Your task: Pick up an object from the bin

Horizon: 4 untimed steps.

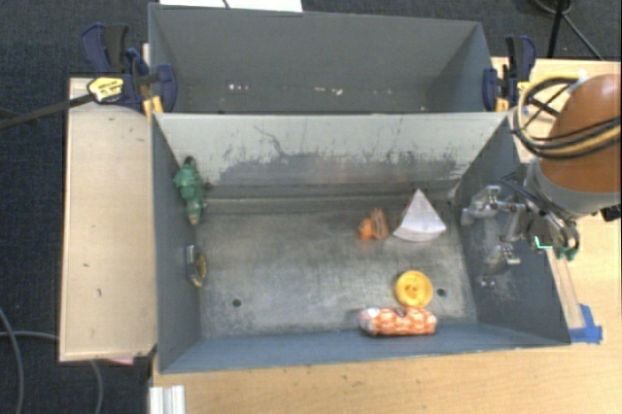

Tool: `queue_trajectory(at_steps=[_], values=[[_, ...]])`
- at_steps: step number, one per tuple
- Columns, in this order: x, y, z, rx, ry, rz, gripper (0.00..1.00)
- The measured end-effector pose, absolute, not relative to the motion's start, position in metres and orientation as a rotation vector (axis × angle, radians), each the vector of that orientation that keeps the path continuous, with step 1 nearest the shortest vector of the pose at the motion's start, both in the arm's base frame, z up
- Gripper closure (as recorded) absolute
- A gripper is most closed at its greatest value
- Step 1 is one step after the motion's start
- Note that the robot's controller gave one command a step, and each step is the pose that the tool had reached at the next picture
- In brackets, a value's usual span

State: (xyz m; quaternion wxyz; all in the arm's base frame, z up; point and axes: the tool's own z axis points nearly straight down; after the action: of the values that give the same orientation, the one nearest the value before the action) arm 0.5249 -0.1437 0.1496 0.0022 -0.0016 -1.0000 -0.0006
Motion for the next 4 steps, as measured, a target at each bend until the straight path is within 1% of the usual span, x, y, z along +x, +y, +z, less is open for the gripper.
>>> queue_trajectory(at_steps=[1,2,3,4], values=[[0.527,-0.143,0.154,0.002,-3.145,0.001,0.00],[0.515,-0.113,0.116,0.201,-3.146,0.007,0.00],[0.501,-0.086,0.100,0.472,-3.103,-0.003,0.00],[0.499,-0.064,0.113,0.526,-3.099,-0.002,0.00]])
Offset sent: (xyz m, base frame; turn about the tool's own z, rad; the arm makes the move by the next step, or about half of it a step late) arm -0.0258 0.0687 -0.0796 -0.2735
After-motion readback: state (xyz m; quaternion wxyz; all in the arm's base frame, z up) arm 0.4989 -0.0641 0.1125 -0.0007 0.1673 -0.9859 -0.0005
